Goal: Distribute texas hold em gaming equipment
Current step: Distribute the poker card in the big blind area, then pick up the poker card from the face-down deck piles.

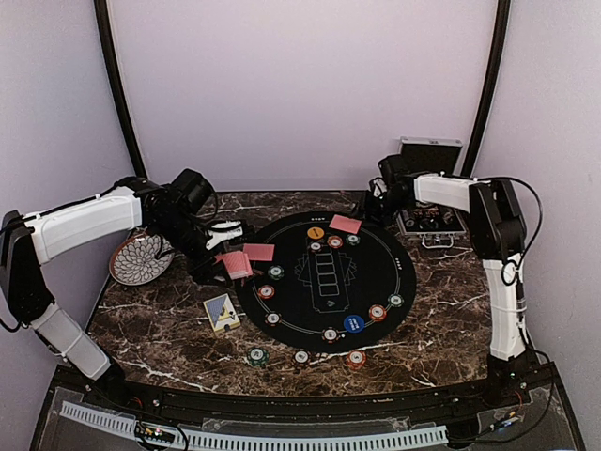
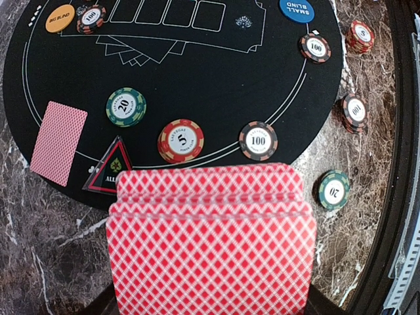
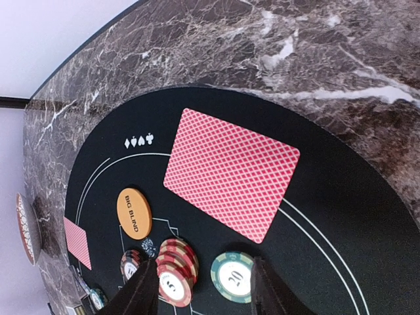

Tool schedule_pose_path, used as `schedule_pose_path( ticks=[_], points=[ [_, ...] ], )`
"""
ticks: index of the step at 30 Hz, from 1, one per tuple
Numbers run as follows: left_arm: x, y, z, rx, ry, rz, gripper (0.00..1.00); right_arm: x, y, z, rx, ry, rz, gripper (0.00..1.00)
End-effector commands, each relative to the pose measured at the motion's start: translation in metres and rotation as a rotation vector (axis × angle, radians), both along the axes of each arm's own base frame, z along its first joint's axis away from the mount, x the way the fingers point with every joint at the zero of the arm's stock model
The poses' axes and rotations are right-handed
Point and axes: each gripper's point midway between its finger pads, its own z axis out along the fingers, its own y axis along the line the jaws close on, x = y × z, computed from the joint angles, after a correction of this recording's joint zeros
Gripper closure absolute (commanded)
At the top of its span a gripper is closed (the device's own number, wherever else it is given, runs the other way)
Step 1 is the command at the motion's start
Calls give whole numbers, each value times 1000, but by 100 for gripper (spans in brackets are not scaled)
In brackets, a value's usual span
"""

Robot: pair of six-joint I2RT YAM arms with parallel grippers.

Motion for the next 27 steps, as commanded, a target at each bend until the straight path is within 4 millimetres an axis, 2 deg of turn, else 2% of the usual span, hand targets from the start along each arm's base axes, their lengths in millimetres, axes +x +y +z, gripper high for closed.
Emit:
schedule_pose_path(
  ticks=[1,4,6,7,11,15,19,21,24,27],
  points=[
    [-3,-2,14,-35,-7,-7,100,-9,-10,43,-59,-86,-3,49],
    [-3,-3,14,-37,-6,-6,100,-23,-10,50,-92,-93,12,46],
    [-3,-3,14,-40,-7,-5,100,-37,-3,57,-70,-105,38,42],
    [-3,-3,14,-40,-7,-5,100,-43,6,67,-39,-134,52,40],
    [-1,-3,15,-40,-13,-2,100,-88,57,100,154,-150,155,30],
    [2,-5,19,-49,-29,1,100,-137,105,118,375,-112,233,23],
    [3,-6,20,-53,-34,1,100,-185,150,123,504,-55,345,19],
    [3,-6,20,-54,-33,1,100,-202,168,124,555,-25,386,18],
    [4,-7,21,-55,-33,2,100,-221,188,119,580,13,442,18],
    [5,-7,23,-59,-33,2,100,-233,202,123,623,22,480,19]
  ],
)
